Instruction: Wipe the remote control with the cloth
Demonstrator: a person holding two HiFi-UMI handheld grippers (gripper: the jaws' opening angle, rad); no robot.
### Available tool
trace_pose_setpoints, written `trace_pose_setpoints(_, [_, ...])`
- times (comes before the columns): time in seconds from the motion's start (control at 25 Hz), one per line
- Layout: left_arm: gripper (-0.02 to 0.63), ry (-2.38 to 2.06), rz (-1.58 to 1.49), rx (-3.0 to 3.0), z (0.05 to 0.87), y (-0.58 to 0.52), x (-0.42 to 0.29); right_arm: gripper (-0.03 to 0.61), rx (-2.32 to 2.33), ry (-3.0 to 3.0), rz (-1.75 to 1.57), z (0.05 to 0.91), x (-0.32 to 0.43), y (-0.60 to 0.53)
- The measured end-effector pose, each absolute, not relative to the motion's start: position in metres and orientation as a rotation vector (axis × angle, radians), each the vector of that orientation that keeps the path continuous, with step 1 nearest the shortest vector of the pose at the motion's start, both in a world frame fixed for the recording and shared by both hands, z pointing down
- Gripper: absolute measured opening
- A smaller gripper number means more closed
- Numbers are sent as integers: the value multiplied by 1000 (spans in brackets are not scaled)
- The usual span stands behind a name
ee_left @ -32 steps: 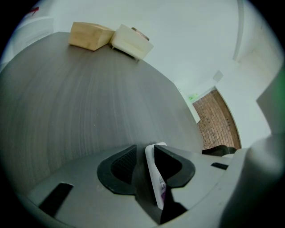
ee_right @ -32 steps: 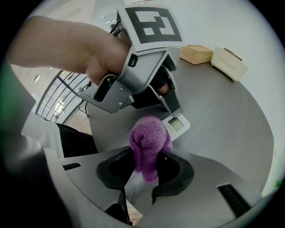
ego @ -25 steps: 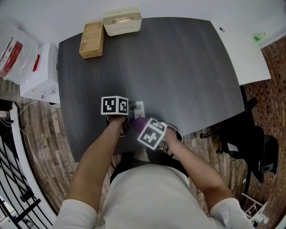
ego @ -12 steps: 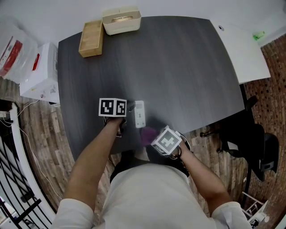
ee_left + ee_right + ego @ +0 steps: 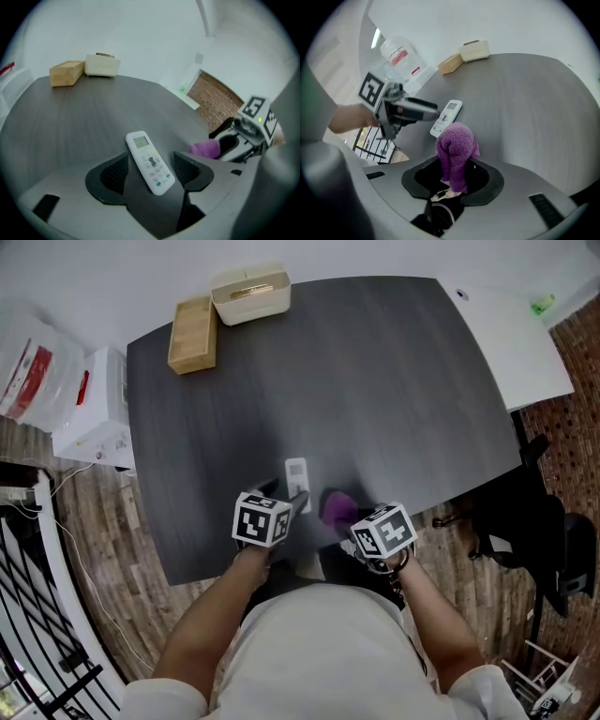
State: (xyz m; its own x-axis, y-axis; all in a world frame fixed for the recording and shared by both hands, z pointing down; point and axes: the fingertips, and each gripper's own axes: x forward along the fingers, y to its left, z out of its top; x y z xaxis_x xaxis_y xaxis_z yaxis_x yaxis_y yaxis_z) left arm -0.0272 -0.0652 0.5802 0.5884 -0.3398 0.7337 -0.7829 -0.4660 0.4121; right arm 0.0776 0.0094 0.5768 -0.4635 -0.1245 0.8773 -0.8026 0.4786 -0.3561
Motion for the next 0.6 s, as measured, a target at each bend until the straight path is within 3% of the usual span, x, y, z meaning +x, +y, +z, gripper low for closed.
trace_pose_setpoints(0.28, [291,-932,1073,2148,612,-43,-8,124,881,-1884,1054,575,103,-5])
trace_pose_setpoints(0.6, [298,-969,1325,2510,591,-36,-3,124,880,-1900,1076,577,98,-9])
